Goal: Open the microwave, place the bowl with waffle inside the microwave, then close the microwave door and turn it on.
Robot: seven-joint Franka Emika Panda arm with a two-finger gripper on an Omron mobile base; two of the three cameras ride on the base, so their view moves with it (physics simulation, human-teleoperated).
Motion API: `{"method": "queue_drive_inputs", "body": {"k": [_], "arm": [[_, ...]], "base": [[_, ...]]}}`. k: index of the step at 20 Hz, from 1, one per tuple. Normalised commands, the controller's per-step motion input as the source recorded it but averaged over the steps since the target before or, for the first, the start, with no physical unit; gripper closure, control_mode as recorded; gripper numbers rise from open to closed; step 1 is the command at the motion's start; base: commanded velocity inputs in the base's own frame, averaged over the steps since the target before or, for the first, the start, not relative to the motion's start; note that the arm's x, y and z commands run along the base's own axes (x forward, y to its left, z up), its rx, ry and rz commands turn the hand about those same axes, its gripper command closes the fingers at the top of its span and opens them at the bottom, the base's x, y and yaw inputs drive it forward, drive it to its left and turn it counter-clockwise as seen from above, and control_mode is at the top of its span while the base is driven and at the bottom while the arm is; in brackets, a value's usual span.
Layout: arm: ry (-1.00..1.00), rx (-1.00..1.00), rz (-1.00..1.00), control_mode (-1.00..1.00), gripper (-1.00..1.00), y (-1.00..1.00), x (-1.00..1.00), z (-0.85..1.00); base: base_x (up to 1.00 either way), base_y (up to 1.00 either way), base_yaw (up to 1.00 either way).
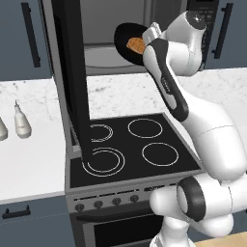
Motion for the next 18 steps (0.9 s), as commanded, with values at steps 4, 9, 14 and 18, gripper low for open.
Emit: {"method": "queue_drive_inputs", "body": {"k": [4, 9, 14, 18], "arm": [[0.09, 0.0, 0.08, -1.0, 1.0, 0.41, 0.58, 0.0], [0.08, 0.0, 0.06, -1.0, 1.0, 0.31, 0.53, 0.0], [0.02, 0.0, 0.01, -1.0, 1.0, 0.24, 0.56, -0.04], [-0.05, 0.0, 0.0, -1.0, 1.0, 0.14, 0.24, -0.28]], "base": [[0.0, 0.0, 0.0], [0.0, 0.0, 0.0], [0.0, 0.0, 0.0], [0.0, 0.0, 0.0]]}}
